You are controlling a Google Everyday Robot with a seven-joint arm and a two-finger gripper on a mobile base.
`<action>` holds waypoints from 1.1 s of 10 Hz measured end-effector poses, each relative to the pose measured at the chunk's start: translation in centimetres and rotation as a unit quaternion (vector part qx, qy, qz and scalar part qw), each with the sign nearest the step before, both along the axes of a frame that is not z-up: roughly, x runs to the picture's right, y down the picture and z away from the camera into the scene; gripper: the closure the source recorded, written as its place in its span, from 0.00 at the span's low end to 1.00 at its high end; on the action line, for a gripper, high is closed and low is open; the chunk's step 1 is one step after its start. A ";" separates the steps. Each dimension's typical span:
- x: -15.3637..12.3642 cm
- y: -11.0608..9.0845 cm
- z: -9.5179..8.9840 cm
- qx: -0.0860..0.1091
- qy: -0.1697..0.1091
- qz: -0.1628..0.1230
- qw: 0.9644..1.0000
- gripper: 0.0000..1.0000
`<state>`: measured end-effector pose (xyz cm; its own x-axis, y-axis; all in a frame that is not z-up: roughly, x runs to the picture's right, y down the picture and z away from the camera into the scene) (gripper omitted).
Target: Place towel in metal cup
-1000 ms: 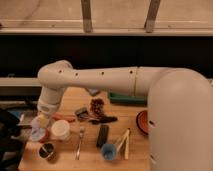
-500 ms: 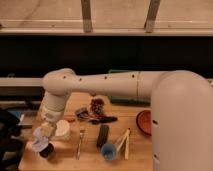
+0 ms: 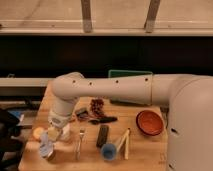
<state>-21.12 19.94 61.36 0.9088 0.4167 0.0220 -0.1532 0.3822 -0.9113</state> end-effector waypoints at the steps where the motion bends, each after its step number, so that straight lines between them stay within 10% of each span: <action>1: 0.0 0.5 0.2 -0.008 0.000 0.003 1.000 1.00; 11: -2.4 2.5 3.6 -0.070 -0.030 -0.025 0.997 1.00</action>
